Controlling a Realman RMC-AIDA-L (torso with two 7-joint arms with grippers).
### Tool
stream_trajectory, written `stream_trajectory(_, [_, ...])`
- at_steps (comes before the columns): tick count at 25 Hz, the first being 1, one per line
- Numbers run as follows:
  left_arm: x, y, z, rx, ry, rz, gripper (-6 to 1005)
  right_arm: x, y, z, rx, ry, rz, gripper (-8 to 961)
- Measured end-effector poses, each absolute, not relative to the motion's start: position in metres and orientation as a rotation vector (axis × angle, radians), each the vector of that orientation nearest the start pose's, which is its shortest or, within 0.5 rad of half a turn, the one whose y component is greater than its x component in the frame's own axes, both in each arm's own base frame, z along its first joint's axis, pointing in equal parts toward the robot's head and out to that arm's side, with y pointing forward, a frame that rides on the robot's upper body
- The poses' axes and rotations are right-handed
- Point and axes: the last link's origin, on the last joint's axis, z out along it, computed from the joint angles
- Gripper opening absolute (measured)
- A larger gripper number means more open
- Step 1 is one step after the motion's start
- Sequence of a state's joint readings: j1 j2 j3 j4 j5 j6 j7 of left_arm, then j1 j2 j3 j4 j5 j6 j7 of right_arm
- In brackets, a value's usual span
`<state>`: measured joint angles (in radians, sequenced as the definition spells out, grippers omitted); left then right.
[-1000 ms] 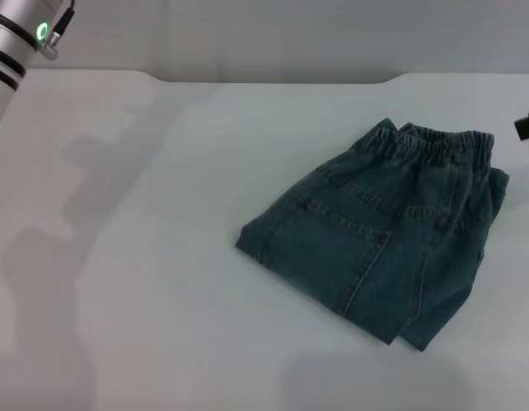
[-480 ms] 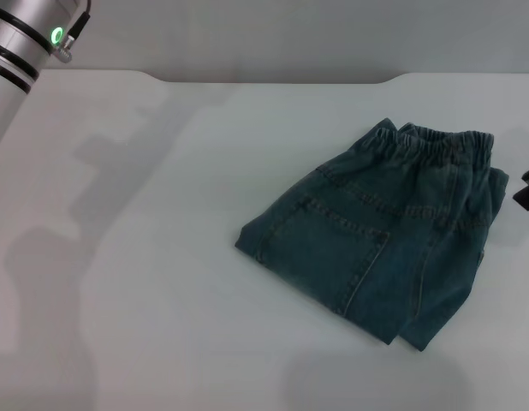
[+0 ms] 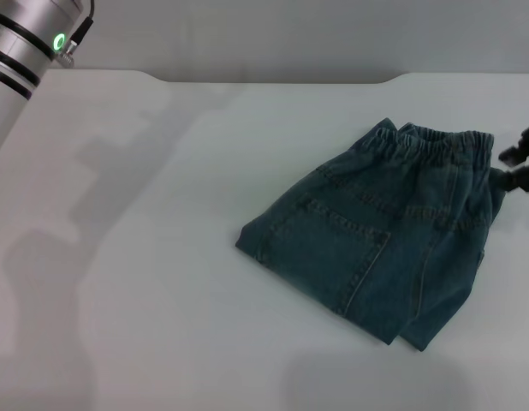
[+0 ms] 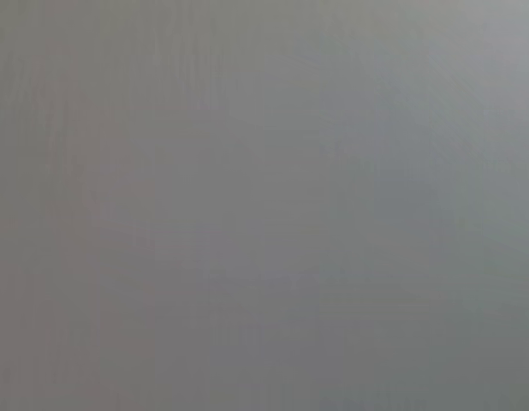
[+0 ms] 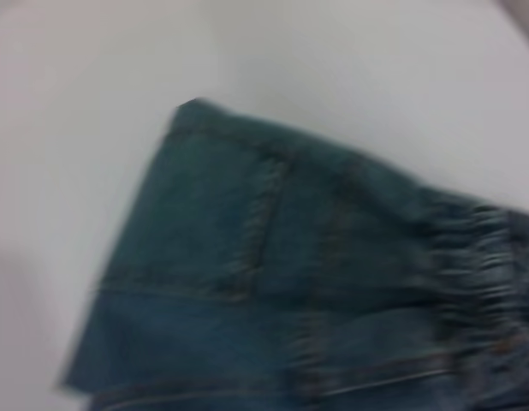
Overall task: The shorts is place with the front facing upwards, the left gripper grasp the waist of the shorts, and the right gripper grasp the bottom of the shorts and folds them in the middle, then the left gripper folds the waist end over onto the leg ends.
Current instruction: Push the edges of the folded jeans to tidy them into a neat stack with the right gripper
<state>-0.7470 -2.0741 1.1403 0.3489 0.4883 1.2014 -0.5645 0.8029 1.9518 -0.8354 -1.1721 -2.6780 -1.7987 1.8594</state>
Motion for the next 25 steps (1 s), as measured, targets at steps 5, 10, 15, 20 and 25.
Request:
stream_trajectory(5, [-0.164, 0.435, 0.039, -1.768, -0.176, -1.219, 827, 0.223, 0.404, 0.098, -2.608, 0.592, -0.353, 340])
stream_trajectory(10, [-0.161, 0.435, 0.036, -1.796, -0.188, -1.235, 827, 0.24, 0.409, 0.091, -2.533, 0.755, -0.311, 340])
stream_trajectory(15, [-0.15, 0.437, 0.031, -1.861, -0.168, -1.208, 827, 0.247, 0.408, 0.09, -2.505, 0.79, -0.297, 341])
stream_trajectory(20, [-0.144, 0.437, 0.031, -1.872, -0.15, -1.205, 827, 0.246, 0.404, 0.086, -2.524, 0.847, -0.308, 340])
stream_trajectory(25, [-0.144, 0.437, 0.032, -1.871, -0.146, -1.206, 827, 0.247, 0.401, 0.084, -2.535, 0.868, -0.32, 340])
